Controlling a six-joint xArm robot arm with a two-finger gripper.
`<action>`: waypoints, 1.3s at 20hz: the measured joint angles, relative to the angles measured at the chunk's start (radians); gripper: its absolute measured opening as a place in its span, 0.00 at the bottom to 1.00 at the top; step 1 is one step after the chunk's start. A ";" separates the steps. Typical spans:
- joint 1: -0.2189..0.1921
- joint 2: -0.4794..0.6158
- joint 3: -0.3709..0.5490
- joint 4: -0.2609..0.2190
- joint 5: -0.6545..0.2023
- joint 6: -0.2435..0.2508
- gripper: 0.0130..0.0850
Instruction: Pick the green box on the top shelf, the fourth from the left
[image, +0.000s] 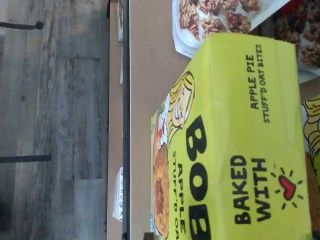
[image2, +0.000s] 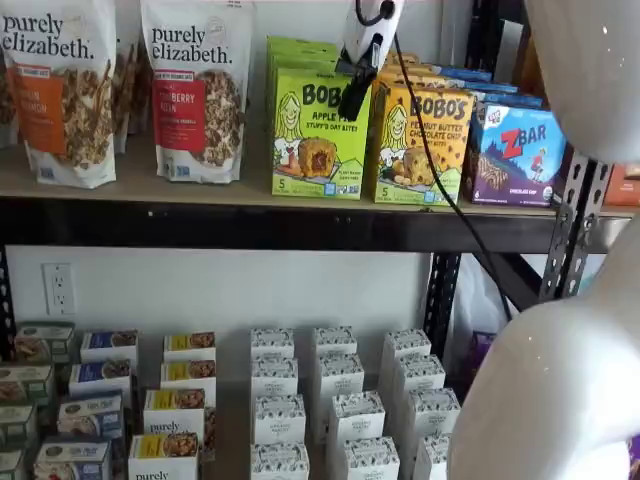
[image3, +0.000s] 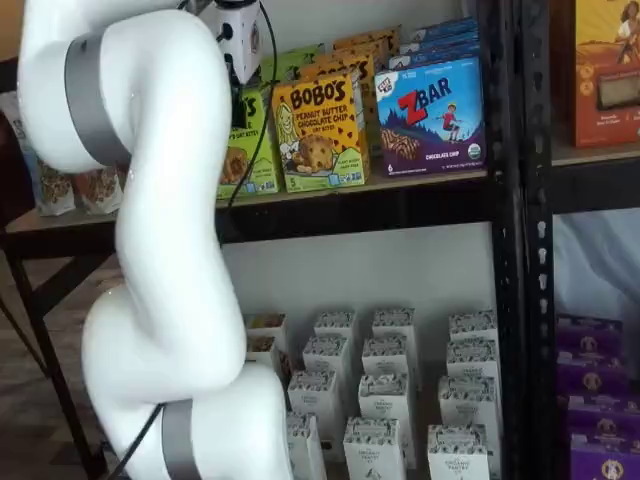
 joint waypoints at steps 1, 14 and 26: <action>-0.001 0.000 0.000 -0.001 0.000 0.000 0.78; -0.003 -0.004 0.003 0.005 0.000 -0.002 0.56; 0.003 -0.005 0.004 0.003 -0.003 0.004 0.28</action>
